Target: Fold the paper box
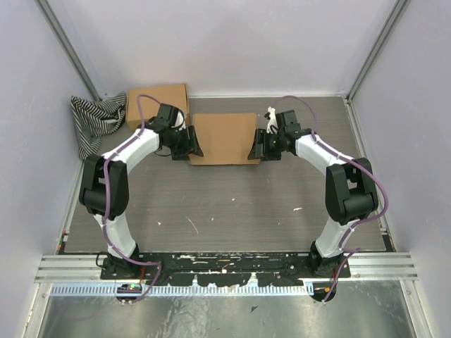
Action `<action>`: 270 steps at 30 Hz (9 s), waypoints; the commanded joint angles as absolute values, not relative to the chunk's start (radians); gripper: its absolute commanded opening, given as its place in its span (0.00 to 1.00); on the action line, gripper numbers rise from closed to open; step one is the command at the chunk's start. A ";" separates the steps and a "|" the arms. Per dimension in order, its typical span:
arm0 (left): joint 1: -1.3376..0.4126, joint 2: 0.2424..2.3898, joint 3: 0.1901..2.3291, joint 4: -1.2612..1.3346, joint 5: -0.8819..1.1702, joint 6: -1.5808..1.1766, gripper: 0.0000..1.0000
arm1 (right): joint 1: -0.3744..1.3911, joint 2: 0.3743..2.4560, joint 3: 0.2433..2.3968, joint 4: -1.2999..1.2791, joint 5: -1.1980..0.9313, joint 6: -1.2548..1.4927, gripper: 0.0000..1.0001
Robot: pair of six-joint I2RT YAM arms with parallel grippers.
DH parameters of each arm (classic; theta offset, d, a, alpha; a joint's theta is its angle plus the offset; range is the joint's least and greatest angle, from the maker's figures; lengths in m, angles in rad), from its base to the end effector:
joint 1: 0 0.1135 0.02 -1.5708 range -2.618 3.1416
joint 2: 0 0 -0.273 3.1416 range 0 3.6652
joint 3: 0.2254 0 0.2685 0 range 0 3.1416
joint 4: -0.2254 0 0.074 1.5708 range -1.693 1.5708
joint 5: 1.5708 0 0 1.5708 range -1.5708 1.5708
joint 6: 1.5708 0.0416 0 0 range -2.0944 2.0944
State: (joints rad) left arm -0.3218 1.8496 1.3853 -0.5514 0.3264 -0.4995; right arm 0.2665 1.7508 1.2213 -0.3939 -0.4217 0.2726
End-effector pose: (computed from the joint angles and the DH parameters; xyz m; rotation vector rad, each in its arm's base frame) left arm 0.3902 -0.1442 0.2160 -0.1123 2.6741 -0.7077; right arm 0.3742 0.1198 0.2124 -0.1738 2.5286 0.7474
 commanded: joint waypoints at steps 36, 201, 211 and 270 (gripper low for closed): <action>-0.331 1.891 1.201 -0.182 0.280 -0.497 0.64 | 0.277 1.857 1.190 -0.128 -0.348 0.253 0.63; -0.484 1.806 1.430 -0.744 -0.158 -0.398 0.48 | 0.283 1.760 1.276 -0.456 -0.216 0.258 0.55; -0.483 1.723 1.570 -0.549 -0.027 -0.392 0.57 | 0.378 1.479 1.043 -0.204 -0.158 0.338 0.01; -0.513 2.278 1.826 -0.630 0.390 -0.357 0.43 | 0.676 1.878 1.018 0.458 0.037 0.423 0.01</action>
